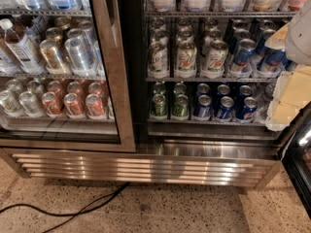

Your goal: Close right fridge door

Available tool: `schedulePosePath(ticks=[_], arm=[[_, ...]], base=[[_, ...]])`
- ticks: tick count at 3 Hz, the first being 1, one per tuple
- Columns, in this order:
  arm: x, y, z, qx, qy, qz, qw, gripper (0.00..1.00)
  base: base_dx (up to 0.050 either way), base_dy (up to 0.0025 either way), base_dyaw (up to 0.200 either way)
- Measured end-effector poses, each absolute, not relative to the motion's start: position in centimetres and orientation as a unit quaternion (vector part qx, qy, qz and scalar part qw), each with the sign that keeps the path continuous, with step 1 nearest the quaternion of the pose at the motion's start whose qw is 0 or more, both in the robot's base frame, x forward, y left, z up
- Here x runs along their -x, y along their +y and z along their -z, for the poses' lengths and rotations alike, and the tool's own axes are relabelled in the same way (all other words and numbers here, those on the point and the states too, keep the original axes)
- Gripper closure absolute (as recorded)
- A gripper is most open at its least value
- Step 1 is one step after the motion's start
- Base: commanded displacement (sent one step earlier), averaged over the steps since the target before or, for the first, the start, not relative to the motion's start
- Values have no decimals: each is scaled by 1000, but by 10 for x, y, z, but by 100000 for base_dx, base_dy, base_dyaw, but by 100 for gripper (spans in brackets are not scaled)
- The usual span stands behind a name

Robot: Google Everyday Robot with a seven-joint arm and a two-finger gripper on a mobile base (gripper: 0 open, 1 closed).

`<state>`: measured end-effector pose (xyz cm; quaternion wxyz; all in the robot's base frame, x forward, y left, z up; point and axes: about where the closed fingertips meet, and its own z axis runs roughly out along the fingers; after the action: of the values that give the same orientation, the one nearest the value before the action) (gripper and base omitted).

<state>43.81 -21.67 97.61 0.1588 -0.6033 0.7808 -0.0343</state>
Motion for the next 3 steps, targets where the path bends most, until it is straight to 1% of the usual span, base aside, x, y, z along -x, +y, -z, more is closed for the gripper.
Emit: schedulePosePath(ticks=[3], arm=[[-438, -217, -976, 603, 781, 34, 159, 0]], base=[[-4999, -2, 16]])
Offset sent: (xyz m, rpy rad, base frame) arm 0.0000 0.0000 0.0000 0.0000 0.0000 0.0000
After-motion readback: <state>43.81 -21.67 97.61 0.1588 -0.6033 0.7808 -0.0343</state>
